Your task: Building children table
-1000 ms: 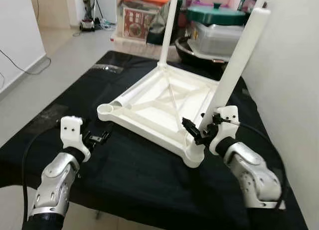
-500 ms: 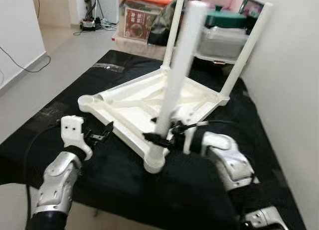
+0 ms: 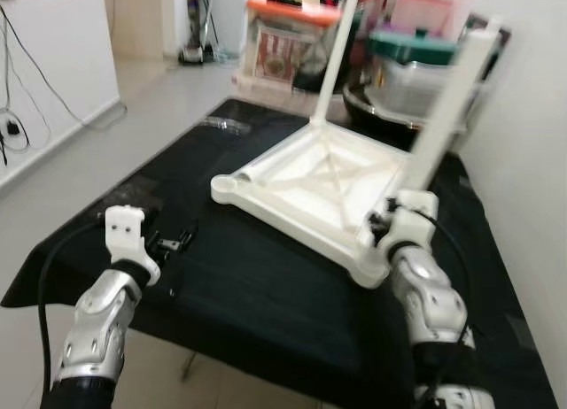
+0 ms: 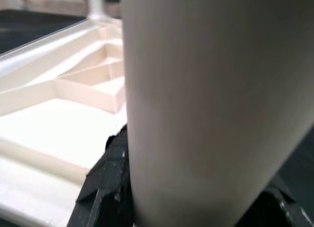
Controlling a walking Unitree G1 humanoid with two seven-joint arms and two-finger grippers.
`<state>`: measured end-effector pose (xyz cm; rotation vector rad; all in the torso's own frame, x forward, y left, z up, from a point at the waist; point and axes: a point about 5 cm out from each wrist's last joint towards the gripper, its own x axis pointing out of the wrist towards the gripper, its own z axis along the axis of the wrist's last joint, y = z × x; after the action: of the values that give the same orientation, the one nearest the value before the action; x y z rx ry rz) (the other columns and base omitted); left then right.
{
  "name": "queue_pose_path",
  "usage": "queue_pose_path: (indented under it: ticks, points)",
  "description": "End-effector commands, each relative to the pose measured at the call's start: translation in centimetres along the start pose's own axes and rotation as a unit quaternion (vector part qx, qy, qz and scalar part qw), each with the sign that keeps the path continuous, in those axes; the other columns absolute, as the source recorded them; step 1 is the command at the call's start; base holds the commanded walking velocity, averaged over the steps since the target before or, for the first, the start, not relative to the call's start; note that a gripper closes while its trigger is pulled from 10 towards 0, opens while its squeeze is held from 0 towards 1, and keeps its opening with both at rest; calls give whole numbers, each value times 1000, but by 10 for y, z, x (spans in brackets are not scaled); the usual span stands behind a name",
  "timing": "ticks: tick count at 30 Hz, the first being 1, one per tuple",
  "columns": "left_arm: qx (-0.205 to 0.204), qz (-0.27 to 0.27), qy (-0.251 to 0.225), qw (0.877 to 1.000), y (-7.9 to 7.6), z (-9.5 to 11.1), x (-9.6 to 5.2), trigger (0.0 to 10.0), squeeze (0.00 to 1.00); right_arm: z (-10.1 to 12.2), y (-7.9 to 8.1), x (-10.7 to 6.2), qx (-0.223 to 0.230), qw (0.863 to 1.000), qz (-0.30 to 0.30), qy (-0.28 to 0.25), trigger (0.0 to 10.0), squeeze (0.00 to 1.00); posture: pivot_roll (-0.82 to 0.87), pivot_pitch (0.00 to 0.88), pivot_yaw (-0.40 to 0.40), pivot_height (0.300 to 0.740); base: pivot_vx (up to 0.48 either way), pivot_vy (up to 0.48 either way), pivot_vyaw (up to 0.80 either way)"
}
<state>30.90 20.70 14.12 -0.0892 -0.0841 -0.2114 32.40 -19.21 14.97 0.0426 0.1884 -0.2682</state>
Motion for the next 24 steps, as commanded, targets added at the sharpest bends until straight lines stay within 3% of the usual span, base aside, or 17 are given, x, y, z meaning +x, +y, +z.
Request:
queue_pose_path:
  ticks: [1, 4, 5, 6, 8, 9, 10, 12, 13, 15, 16, 18, 19, 20, 21, 23, 24]
  points:
    - [-3, -4, 6, 1000, -1, -3, -1, 10000, 0, -24, -12, -13, -52, 996, -34, 66, 9647, 0, 54, 0, -137, 740, 0, 0, 0]
    - [-2, -9, 8, 1000, -1, -3, -1, 10000, 0, -23, 27, -30, 3, 985, 162, 51, 10000, 0, 46, 0, -131, 740, 0, 0, 0]
    - [-2, -9, 8, 1000, -1, -3, -1, 10000, 0, -23, 27, -30, 3, 985, 162, 51, 10000, 0, 46, 0, -131, 740, 0, 0, 0]
    - [-1, -11, 9, 1000, -1, -3, 0, 10000, 0, -14, 34, -31, 23, 974, 223, 25, 10000, 588, 49, 0, -130, 740, 0, 0, 0]
    - [-1, -11, 9, 1000, -1, -3, 0, 10000, 0, -14, 34, -31, 23, 974, 223, 25, 10000, 588, 49, 0, -130, 740, 0, 0, 0]
    - [-1, -12, 10, 1000, -1, -3, 0, 10000, 0, -2, 34, -27, 30, 967, 252, -7, 10000, 694, 49, 0, -130, 740, 0, 0, 0]
    - [-1, -11, 10, 1000, -1, -4, 1, 10000, 0, 16, 22, -10, 25, 970, 239, -32, 10000, 1000, 57, 0, -140, 740, 0, 0, 0]
    - [0, -10, 10, 1000, -1, -4, 1, 10000, 0, 34, 12, 5, 8, 972, 227, -55, 10000, 1000, 66, 0, -150, 740, 0, 0, 0]
    - [0, -8, 8, 1000, -2, -4, 1, 10000, 0, 63, 6, 18, -13, 971, 225, -83, 10000, 482, 67, 0, -153, 740, 0, 0, 0]
    - [0, -7, 8, 1000, -2, -5, 0, 10000, 0, 71, 7, 20, -17, 968, 233, -91, 10000, 482, 67, 0, -153, 740, 0, 0, 0]
    - [0, -7, 8, 1000, -2, -5, 0, 10000, 0, 78, 11, 20, -29, 959, 264, -101, 10000, 0, 75, 0, -157, 740, 0, 0, 0]
    - [-1, -7, 8, 1000, -2, -5, 1, 10000, 0, 84, 22, 13, -52, 928, 349, -117, 10000, 0, 79, 0, -156, 740, 0, 0, 0]
    - [-2, -8, 8, 1000, -2, -5, 1, 10000, 0, 81, 33, 5, -80, 888, 436, -120, 10000, 0, 78, 0, -152, 740, 0, 0, 0]
    - [-2, -8, 8, 1000, -2, -5, 1, 10000, 0, 81, 33, 5, -80, 888, 436, -120, 10000, 0, 78, 0, -152, 740, 0, 0, 0]
    - [-2, -11, 9, 1000, -2, -6, 2, 10000, 0, 70, 49, -5, -118, 817, 553, -109, 10000, 0, 96, 0, -153, 740, 0, 0, 0]
    - [-2, -11, 9, 1000, -2, -6, 2, 10000, 0, 70, 49, -5, -118, 817, 553, -109, 10000, 0, 96, 0, -153, 740, 0, 0, 0]
    - [-1, -12, 10, 1000, -2, -6, 3, 10000, 0, 63, 54, -7, -129, 793, 588, -98, 10000, 0, 96, 0, -153, 740, 0, 0, 0]
